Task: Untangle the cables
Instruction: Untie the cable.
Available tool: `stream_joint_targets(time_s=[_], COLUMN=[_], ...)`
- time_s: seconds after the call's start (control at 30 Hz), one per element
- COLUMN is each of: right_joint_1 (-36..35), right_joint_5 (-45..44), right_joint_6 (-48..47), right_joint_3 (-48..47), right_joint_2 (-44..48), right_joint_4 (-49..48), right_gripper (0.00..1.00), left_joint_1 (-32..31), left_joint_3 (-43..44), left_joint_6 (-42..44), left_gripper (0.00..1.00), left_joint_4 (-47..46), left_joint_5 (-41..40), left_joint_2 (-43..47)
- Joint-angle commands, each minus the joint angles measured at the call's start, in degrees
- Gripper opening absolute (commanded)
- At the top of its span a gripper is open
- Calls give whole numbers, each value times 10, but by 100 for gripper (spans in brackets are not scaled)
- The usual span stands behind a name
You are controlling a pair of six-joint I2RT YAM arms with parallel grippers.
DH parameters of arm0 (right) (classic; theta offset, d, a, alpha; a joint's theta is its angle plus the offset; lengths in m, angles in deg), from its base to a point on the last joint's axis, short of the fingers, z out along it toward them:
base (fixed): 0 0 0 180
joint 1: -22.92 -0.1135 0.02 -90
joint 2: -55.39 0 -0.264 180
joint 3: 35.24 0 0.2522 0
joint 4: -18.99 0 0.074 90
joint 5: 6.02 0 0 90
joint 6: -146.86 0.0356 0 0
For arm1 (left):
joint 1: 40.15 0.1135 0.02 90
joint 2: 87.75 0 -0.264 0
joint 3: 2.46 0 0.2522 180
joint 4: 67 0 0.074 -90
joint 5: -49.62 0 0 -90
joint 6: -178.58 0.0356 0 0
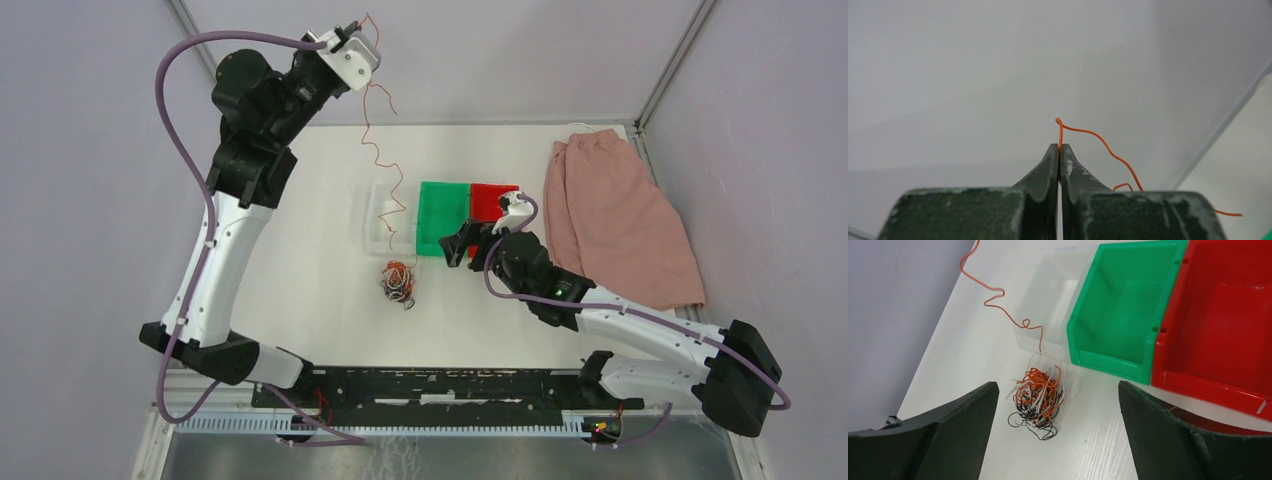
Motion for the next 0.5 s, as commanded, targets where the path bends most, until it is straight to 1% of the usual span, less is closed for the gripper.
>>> stream_joint_targets(time_s=[0.0,0.07,0.1,0.13,0.17,0.27,0.3,0.37,0.47], right_joint_1=[2,2,2,2,2,2,2,2,2], right_joint_5=[-5,-6,-6,-5,-4,3,5,4,-3], right_joint_6=[-1,-3,-2,0,3,11,12,12,9], right_joint_3=[-17,-21,-21,-21,-20,-18,-17,-16,-11], right_joint_2=[0,-4,-5,-7,-9,-15,-16,-13,-4], right_joint_4=[4,3,0,-3,-5,-6,-4,-1,1], right_gripper=[96,96,96,96,96,96,96,96,96], left_joint_1=[-1,-1,-1,-1,-1,-1,-1,-1,-1], left_joint_3=[204,422,457,445,397,144,82,16,-46], left_joint_6=[24,34,43,53,58,69,74,60,31], left_gripper=[3,3,3,3,3,3,3,3,3], left_joint_4=[-65,-3,7,4,-12,-123,-139,-129,-127], left_joint_5=[9,25,27,24,18,18,27,35,22], left_joint_2=[-81,-175,-190,-185,-162,-56,-31,-3,13])
